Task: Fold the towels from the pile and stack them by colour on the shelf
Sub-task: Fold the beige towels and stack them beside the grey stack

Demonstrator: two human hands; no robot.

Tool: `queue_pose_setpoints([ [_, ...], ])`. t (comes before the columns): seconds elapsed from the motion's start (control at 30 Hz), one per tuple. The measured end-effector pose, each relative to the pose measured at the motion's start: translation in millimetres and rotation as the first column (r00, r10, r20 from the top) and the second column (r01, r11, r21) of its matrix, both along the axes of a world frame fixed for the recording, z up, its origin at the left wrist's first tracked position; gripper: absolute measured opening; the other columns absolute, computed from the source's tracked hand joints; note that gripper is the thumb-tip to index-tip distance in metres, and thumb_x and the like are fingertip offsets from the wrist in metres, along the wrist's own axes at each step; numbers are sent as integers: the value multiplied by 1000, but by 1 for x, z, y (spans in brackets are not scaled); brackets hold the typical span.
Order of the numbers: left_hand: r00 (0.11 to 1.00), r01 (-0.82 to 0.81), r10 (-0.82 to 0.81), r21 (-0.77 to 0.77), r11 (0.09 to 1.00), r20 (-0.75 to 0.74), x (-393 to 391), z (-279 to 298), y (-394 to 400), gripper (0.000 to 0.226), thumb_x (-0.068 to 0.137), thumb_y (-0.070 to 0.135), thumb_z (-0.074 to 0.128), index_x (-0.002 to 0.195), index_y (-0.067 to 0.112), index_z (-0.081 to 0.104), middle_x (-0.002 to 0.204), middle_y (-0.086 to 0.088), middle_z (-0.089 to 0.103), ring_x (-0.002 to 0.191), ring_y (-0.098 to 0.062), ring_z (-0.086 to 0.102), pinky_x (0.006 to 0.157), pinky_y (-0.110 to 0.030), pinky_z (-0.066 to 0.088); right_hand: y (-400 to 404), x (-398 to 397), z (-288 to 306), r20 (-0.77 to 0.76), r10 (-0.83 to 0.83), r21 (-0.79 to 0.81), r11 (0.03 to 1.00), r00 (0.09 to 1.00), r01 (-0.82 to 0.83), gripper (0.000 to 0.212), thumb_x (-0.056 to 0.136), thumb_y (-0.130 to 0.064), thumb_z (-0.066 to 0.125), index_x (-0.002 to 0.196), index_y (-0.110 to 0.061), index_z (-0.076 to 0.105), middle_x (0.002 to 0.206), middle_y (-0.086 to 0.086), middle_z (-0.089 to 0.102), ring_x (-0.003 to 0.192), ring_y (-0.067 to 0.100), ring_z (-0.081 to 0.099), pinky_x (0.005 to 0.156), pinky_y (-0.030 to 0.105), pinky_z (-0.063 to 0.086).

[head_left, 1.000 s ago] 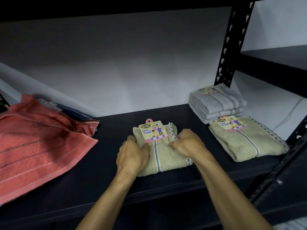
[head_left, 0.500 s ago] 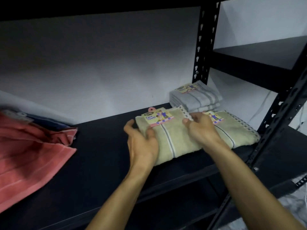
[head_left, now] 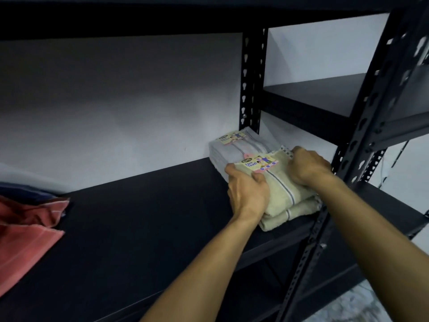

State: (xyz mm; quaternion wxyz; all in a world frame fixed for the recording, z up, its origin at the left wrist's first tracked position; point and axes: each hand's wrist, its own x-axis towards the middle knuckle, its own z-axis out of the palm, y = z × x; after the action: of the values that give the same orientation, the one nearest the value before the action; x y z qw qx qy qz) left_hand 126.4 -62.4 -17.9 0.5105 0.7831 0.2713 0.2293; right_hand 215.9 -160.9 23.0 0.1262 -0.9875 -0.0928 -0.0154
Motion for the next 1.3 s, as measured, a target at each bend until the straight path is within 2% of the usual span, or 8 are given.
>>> queue_pose_setpoints([
  [0.43, 988, 90, -76, 100, 991, -135, 1, -13, 7, 57, 98, 28, 54, 140, 8, 21, 118, -10, 60, 103, -30, 63, 78, -32, 51, 0, 5, -32, 39, 35, -78, 996, 999, -32, 47, 93, -10, 43, 138, -5, 32, 127, 18, 50, 114, 37, 52, 76, 36, 35],
  [0.63, 973, 135, -110, 114, 984, -205, 2, -11, 14, 60, 95, 32, 57, 139, 10, 23, 96, 1, 54, 90, -24, 61, 76, -35, 53, 0, 5, -26, 48, 26, -118, 993, 999, -21, 45, 93, -13, 44, 136, -4, 35, 127, 19, 50, 114, 38, 52, 79, 38, 39],
  [0.73, 964, 159, -109, 201, 967, -241, 0, -14, 19, 62, 95, 38, 57, 140, 11, 24, 110, -3, 59, 100, -27, 62, 83, -41, 54, 0, 2, -26, 36, 34, -109, 994, 999, -30, 44, 92, -12, 46, 135, -4, 36, 126, 19, 50, 114, 37, 52, 77, 37, 38],
  [0.87, 983, 178, -102, 653, 736, -153, -6, -11, 31, 58, 96, 42, 54, 141, 12, 35, 131, -8, 46, 122, -25, 44, 86, -40, 46, -5, -10, -25, 232, 119, -87, 991, 965, -101, 52, 90, -12, 52, 139, -6, 37, 128, 17, 46, 119, 34, 42, 76, 42, 43],
  [0.97, 925, 274, -374, 800, 533, -67, -4, -4, 37, 50, 100, 35, 49, 142, 9, 42, 145, -9, 42, 135, -23, 36, 102, -42, 42, -6, -23, -27, 284, 278, -33, 959, 918, -280, 54, 94, -27, 52, 143, -11, 38, 133, 12, 43, 125, 30, 38, 82, 44, 46],
  [1.1, 751, 590, -514, 771, 240, -415, 6, -17, 51, 58, 106, 37, 26, 156, 9, 16, 165, -7, 8, 152, -17, -1, 124, -35, -1, -14, -20, -38, -7, 392, -161, 908, 920, -388, 52, 102, -37, 26, 149, -16, 26, 151, 8, 29, 140, 26, 27, 112, 42, 30],
  [1.17, 687, 694, -476, 690, 206, -549, 7, -31, 60, 61, 107, 43, 15, 158, 13, 1, 166, -1, -9, 150, -9, -16, 121, -30, -12, -17, -18, -41, -110, 375, -248, 886, 920, -391, 57, 103, -42, 15, 154, -16, 11, 160, 6, 13, 147, 24, 13, 120, 41, 15],
  [1.3, 670, 721, -449, 661, 208, -591, 5, -47, 67, 61, 106, 46, 8, 157, 16, -7, 164, 3, -16, 147, -5, -21, 120, -27, -16, -14, -18, -51, -182, 383, -302, 855, 906, -422, 60, 104, -42, 8, 154, -14, -8, 162, 7, -12, 149, 19, -10, 119, 32, -8],
])
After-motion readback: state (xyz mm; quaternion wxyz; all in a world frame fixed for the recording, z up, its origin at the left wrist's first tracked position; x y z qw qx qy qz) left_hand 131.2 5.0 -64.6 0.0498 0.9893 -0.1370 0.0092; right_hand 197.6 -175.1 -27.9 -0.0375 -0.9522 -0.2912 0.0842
